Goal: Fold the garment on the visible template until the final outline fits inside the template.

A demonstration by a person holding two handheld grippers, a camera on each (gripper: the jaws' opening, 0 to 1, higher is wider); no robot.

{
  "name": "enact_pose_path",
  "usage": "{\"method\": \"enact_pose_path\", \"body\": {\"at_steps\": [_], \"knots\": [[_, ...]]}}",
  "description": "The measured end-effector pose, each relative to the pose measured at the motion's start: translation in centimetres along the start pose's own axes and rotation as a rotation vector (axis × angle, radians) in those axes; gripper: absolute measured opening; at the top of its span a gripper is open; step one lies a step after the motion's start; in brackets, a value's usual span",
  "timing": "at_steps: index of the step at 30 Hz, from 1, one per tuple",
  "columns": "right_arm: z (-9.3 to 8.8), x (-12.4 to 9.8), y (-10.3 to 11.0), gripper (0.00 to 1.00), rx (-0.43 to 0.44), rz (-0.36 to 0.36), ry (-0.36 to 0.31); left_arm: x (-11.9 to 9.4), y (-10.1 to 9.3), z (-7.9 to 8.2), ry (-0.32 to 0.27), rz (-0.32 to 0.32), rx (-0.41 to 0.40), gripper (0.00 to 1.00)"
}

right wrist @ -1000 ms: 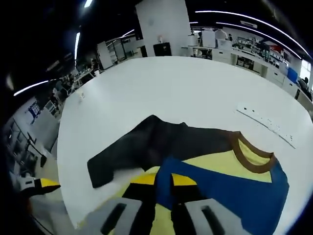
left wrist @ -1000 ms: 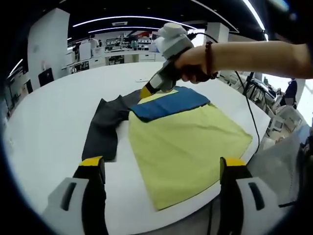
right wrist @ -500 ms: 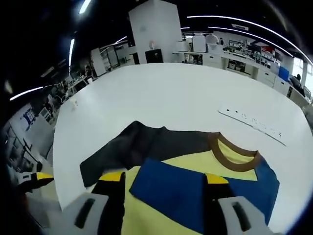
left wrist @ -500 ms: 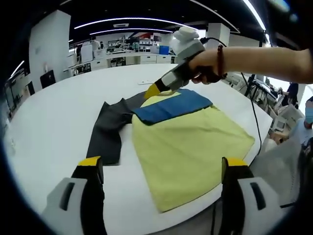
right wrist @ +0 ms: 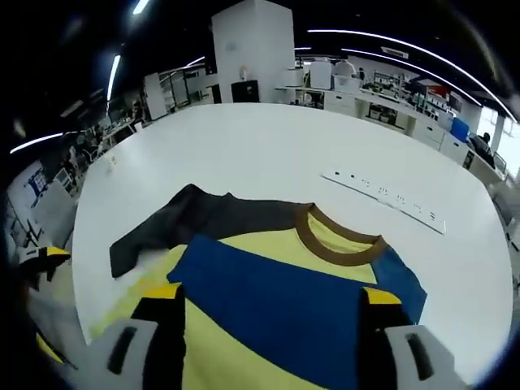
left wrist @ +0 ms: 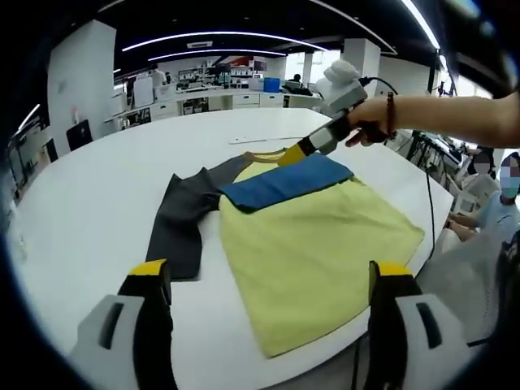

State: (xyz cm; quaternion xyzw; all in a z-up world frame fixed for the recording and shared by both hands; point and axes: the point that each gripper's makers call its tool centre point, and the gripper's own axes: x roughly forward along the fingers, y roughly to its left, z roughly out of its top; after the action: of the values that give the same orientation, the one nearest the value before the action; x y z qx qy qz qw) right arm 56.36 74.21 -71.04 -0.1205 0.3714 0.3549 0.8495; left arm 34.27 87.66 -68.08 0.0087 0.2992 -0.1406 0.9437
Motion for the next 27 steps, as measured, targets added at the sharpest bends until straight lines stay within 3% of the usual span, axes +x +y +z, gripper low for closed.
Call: {"method": "enact_pose_path", "body": {"at_steps": [15, 27], "knots": [[-4.2, -3.3, -5.4, 0.85, 0.038, -0.051, 0.005, 0.2, -0.1, 0.2, -0.003, -0.001, 0.010, 0.98], [-7.9, -4.7, -7.2, 0.65, 0.088, -0.042, -0.001, 0.1, -0.2, 0.3, -0.003, -0.006, 0.019, 0.97]]}}
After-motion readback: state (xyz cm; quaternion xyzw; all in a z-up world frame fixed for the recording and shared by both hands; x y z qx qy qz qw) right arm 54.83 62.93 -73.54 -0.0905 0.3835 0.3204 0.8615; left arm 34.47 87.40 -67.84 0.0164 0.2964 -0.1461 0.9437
